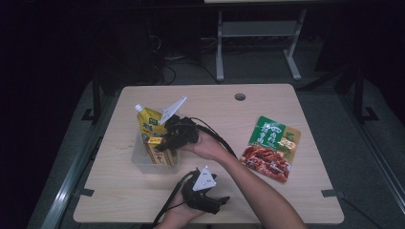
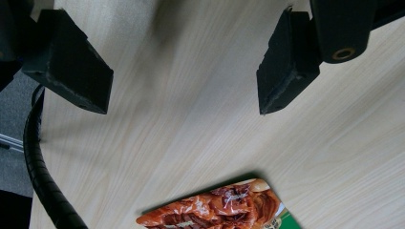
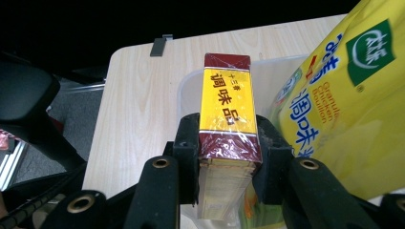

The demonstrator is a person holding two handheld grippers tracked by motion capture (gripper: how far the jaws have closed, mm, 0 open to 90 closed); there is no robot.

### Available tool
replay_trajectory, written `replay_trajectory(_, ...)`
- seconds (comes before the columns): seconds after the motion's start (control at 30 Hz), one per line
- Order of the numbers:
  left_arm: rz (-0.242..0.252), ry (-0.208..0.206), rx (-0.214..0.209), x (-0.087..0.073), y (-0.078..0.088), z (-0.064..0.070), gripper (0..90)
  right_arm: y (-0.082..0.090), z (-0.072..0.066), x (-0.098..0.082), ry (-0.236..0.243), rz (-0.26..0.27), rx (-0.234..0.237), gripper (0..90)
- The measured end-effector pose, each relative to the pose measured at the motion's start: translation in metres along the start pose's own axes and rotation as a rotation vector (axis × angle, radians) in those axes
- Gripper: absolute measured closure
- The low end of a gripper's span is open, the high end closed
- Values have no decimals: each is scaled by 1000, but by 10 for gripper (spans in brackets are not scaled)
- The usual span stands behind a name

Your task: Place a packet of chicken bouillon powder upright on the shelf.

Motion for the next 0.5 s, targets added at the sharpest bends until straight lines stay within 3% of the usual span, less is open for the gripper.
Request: replay_trajectory(0.5,1,5,-3,0,0,0,194,-9,2,-12,10,1,-11,664)
Point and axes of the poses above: each handheld gripper's, and its own axes: y roughly backward along the jaws, x roughly out of its top, z roughly to its right, the point moved 5 cm from there along -y, roughly forward along the jaws, and after that the axes turned 14 degrees about -y, right-handed, at the moved point
